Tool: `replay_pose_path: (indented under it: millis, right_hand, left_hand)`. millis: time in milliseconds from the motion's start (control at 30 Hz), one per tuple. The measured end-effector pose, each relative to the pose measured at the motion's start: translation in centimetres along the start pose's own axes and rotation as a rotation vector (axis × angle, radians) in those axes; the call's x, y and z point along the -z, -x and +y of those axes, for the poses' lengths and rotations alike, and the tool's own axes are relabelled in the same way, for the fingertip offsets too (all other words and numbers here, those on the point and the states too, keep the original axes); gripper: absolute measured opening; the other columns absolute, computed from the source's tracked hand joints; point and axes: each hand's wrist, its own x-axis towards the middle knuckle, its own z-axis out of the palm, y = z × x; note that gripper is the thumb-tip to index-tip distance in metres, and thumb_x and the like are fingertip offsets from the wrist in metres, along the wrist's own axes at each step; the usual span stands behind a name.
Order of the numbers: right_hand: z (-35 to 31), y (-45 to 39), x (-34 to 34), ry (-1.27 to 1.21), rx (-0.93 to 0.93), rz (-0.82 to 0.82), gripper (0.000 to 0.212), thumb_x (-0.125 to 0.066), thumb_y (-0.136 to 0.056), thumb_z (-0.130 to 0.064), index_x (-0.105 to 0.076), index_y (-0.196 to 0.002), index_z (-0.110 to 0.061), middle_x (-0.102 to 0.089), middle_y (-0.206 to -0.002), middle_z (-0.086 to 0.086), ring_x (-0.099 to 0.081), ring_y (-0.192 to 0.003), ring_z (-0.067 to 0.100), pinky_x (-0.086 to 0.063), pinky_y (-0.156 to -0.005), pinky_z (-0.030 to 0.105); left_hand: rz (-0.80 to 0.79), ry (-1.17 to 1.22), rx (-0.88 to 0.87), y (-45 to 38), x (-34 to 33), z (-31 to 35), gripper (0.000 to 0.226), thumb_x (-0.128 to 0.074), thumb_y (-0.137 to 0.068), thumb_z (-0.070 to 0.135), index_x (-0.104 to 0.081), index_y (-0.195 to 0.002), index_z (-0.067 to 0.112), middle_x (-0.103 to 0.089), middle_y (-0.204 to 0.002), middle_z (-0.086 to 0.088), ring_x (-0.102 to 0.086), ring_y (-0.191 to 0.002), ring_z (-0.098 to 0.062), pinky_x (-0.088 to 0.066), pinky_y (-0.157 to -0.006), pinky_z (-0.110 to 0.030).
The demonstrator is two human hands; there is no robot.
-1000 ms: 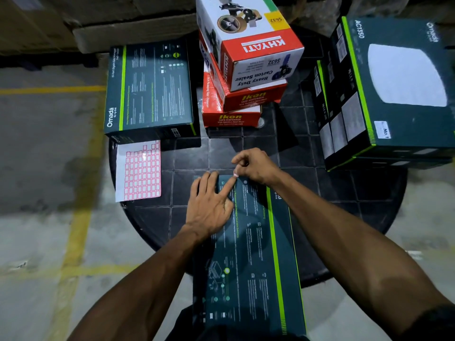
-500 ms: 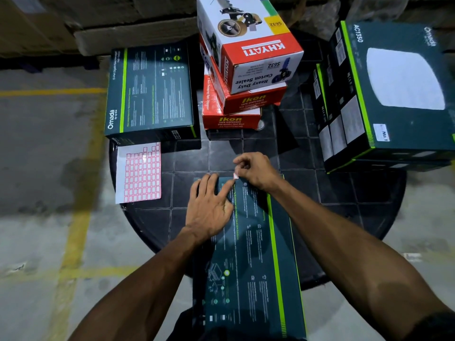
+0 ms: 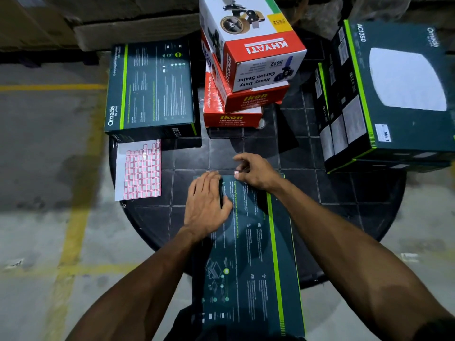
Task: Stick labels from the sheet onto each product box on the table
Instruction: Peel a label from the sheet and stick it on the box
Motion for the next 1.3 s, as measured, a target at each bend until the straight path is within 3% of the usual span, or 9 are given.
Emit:
replay_pose_path:
  millis: [100,233,400,600,800,1000,1100,1167,1300]
  right_hand:
    - [-0.1,-0.2,0.8,-0.13,-0.062,-0.035,0.061,-0.066,-0.082,0.011,-0.049,-0.137,-0.009,-0.059,-0.101,0.008,-0.058,-0.087,0.016,-0.052,-0.071,0.019]
    - [-0.3,-0.3,0.8,-0.166,-0.096,-0.044,0.062,-0.073,-0.082,0.0,-0.046,-0.137,-0.008,-0.056,-0.101,0.009,-0.056,-0.088,0.016,-0.05,-0.07,0.016]
    - [-0.6,-0.6,0.0,-0.132,-0.143,-0.057,0.072,-0.076,-0.077,0.003,-0.046,-0.14,-0.014,-0.06,-0.095,0.004,-0.061,-0.088,0.017,-0.055,-0.086,0.034]
    - [-0.8,0.2,1.4,-0.18,-0.168,-0.074,0.063,-0.068,-0.084,0.007,-0.043,-0.14,-0.007,-0.061,-0.099,0.01,-0.059,-0.085,0.012,-0.049,-0.065,0.013]
    - [-1.0,-0.8,-0.6,-0.019,-0.235,0.007,0.064,-0.076,-0.071,-0.008,-0.055,-0.131,-0.02,-0.068,-0.096,0.002,-0.065,-0.091,0.021,-0.053,-0.093,0.044]
    - [-2.0,-0.5,0.5,-0.053,-0.233,-0.062,0.068,-0.068,-0.081,0.004,-0.043,-0.142,-0.01,-0.063,-0.119,0.015,-0.062,-0.101,0.024,-0.049,-0.088,0.029]
    - [-2.0,-0.3,1.1,-0.078,-0.221,-0.128,0.068,-0.066,-0.085,0.003,-0.037,-0.146,-0.006,-0.063,-0.099,0.01,-0.059,-0.084,0.014,-0.049,-0.078,0.024]
    - [-2.0,-0.6,0.7,-0.05,-0.223,-0.104,0.065,-0.068,-0.086,-0.002,-0.04,-0.144,-0.01,-0.059,-0.098,0.004,-0.057,-0.086,0.013,-0.046,-0.077,0.021]
    - [-1.6,-1.3,-0.7,0.021,-0.255,-0.017,0.072,-0.074,-0.078,-0.01,-0.044,-0.142,-0.021,-0.064,-0.101,0.004,-0.063,-0.103,0.027,-0.05,-0.096,0.043]
  left_hand:
    - [-0.022,-0.023,0.0,0.0,0.1,0.1,0.058,-0.041,-0.082,0.039,-0.048,-0.129,0.005,-0.053,-0.133,-0.013,-0.045,-0.126,-0.024,-0.023,-0.109,-0.038]
    - [-0.026,-0.035,0.004,0.0,0.1,0.1,0.06,-0.041,-0.082,0.038,-0.05,-0.129,0.004,-0.054,-0.132,-0.014,-0.046,-0.126,-0.025,-0.019,-0.108,-0.035]
    - [-0.027,-0.034,0.002,0.0,0.1,0.0,0.06,-0.04,-0.082,0.039,-0.049,-0.13,0.005,-0.053,-0.133,-0.013,-0.045,-0.127,-0.025,-0.019,-0.109,-0.036]
    - [-0.023,-0.034,-0.006,-0.1,0.1,0.0,0.058,-0.038,-0.083,0.038,-0.049,-0.13,0.007,-0.053,-0.132,-0.012,-0.045,-0.125,-0.024,-0.02,-0.108,-0.036]
    - [-0.032,-0.035,-0.003,0.0,0.0,0.0,0.059,-0.041,-0.083,0.038,-0.049,-0.131,0.006,-0.052,-0.134,-0.012,-0.044,-0.127,-0.024,-0.023,-0.109,-0.038]
    - [-0.053,-0.053,0.003,0.0,0.2,0.2,0.059,-0.042,-0.083,0.038,-0.05,-0.132,0.006,-0.053,-0.134,-0.013,-0.045,-0.128,-0.025,-0.021,-0.109,-0.037]
    - [-0.045,-0.052,0.003,0.0,0.2,0.2,0.061,-0.04,-0.083,0.038,-0.049,-0.133,0.005,-0.053,-0.135,-0.014,-0.044,-0.129,-0.026,-0.02,-0.11,-0.038]
    - [-0.032,-0.053,0.0,-0.1,0.2,0.2,0.061,-0.04,-0.082,0.038,-0.049,-0.132,0.005,-0.053,-0.135,-0.013,-0.045,-0.128,-0.026,-0.02,-0.109,-0.038]
    - [-0.018,-0.055,-0.005,0.0,0.1,0.1,0.058,-0.044,-0.081,0.036,-0.051,-0.129,0.005,-0.055,-0.131,-0.012,-0.047,-0.125,-0.026,-0.021,-0.107,-0.037]
